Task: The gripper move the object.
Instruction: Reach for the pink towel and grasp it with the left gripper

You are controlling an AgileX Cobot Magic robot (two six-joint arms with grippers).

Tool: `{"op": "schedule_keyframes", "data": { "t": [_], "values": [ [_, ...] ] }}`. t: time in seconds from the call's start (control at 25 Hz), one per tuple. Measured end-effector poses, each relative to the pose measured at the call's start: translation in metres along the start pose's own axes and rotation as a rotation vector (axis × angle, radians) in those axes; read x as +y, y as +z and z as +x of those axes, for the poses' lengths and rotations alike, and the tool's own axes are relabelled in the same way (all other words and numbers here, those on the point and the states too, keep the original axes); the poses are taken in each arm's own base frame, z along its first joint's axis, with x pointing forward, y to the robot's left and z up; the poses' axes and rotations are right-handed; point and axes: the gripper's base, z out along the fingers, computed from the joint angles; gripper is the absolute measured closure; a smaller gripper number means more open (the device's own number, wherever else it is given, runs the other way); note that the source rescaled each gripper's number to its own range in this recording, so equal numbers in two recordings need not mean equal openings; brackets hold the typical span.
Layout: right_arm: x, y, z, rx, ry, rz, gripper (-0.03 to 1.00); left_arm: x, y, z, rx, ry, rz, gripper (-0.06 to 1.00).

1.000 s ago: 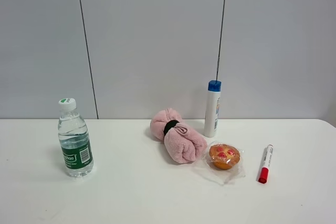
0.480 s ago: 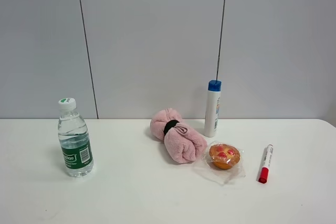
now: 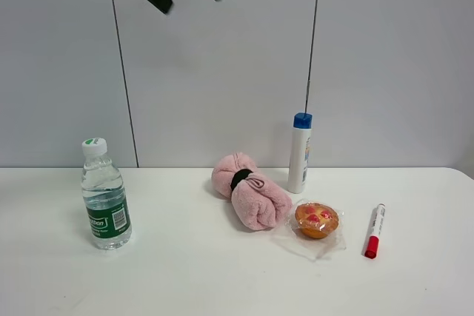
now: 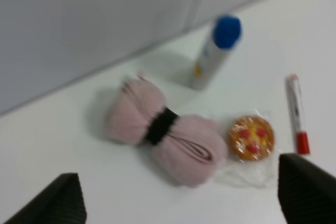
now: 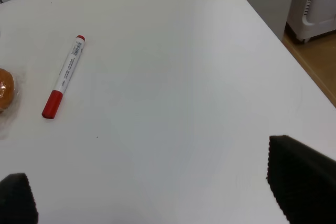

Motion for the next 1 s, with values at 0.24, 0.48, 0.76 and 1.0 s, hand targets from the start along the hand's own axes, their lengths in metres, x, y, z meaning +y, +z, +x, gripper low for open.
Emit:
{"op": "schedule_keyframes", "data": {
  "t": [0.24,0.48,0.76,1.0],
  "values": [
    [0.000,0.000,0.000,0.000,0.000,0.000,-0.03,-0.035,0.100,0.023,0.177,0.048,0.058,0.29],
    [0.000,0.000,0.000,0.000,0.000,0.000,-0.03,-0.028,0.163,0.044,0.231,0.063,0.030,0.28],
    [0.000,0.000,0.000,0.000,0.000,0.000,-0.03,-0.014,0.192,0.049,0.200,-0.082,-0.006,-0.04],
    [0.000,0.000,0.000,0.000,0.000,0.000,-0.03,0.005,0.219,0.063,0.246,-0.263,-0.055,-0.05]
  ]
}}
